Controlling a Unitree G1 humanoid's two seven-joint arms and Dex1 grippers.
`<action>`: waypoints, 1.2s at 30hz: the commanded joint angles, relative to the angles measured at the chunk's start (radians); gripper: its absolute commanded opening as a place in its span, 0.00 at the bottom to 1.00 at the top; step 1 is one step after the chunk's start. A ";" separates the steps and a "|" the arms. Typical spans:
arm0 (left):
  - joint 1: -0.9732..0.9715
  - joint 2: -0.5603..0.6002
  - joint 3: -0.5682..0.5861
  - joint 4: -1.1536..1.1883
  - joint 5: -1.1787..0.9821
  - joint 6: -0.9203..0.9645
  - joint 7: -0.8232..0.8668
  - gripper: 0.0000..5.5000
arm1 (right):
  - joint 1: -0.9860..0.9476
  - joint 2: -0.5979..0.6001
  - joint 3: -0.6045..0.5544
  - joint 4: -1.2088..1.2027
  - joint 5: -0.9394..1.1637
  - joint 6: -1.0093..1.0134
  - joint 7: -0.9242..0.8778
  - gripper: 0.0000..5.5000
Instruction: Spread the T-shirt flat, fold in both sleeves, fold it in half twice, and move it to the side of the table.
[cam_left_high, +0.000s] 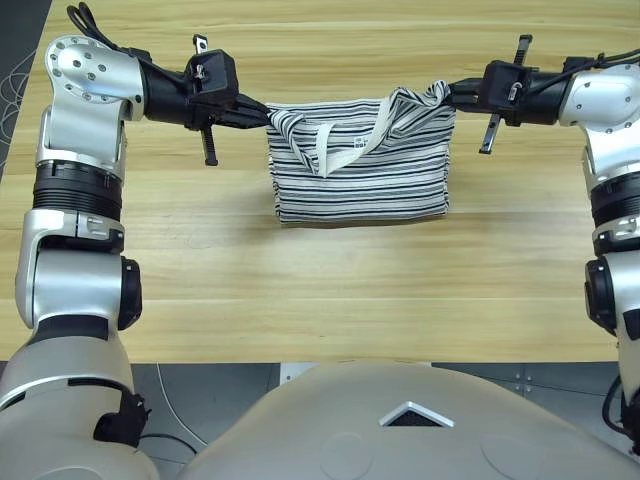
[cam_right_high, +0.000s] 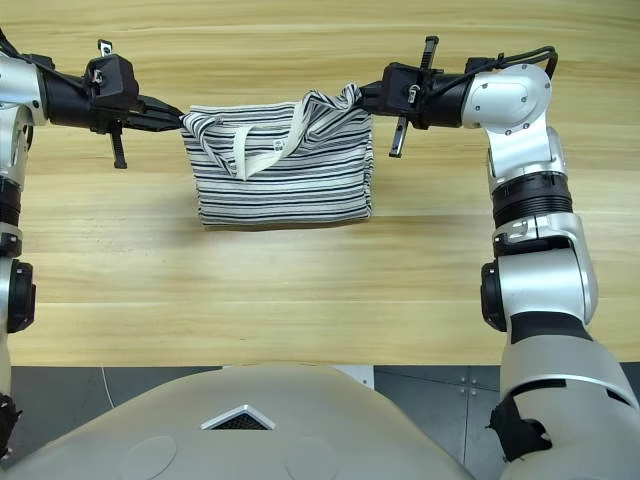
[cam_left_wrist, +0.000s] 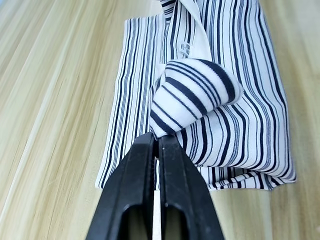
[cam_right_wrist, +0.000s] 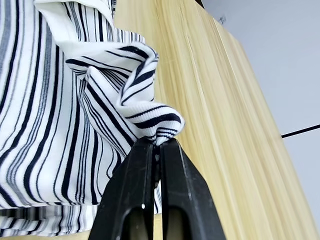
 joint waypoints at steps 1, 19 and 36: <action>-0.072 -0.039 0.000 0.099 0.044 -0.041 0.036 0.03 | -0.063 0.033 0.019 0.108 -0.058 -0.043 -0.066 0.02; -0.225 -0.163 0.009 0.552 0.196 -0.098 0.205 0.03 | -0.150 0.124 0.053 0.419 -0.202 -0.035 -0.223 0.02; -0.221 -0.202 0.138 0.641 0.180 0.203 0.462 0.21 | -0.191 0.242 -0.014 0.505 -0.224 0.232 -0.578 0.20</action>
